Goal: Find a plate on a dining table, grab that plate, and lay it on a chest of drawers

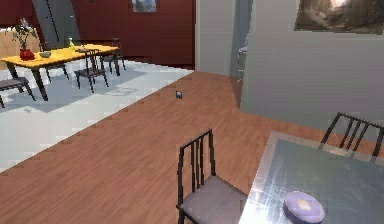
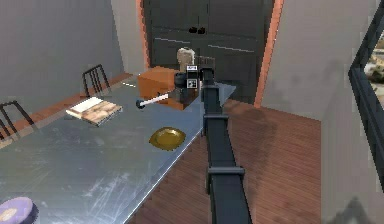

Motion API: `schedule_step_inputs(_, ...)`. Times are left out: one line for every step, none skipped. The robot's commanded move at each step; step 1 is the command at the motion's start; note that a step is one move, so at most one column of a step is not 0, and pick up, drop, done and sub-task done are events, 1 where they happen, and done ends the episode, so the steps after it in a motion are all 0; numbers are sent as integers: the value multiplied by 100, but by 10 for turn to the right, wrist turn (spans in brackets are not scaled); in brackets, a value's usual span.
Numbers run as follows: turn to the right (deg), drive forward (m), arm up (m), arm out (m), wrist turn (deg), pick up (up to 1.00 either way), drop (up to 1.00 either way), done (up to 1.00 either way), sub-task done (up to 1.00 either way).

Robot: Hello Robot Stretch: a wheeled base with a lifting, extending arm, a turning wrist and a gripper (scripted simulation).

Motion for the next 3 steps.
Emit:
schedule_step_inputs(0,0,0,0,120,0,0,0,0)
schedule_step_inputs(0,0,-30,0,0,0,0,0,0)
schedule_step_inputs(0,0,0,0,0,100,0,0,0)
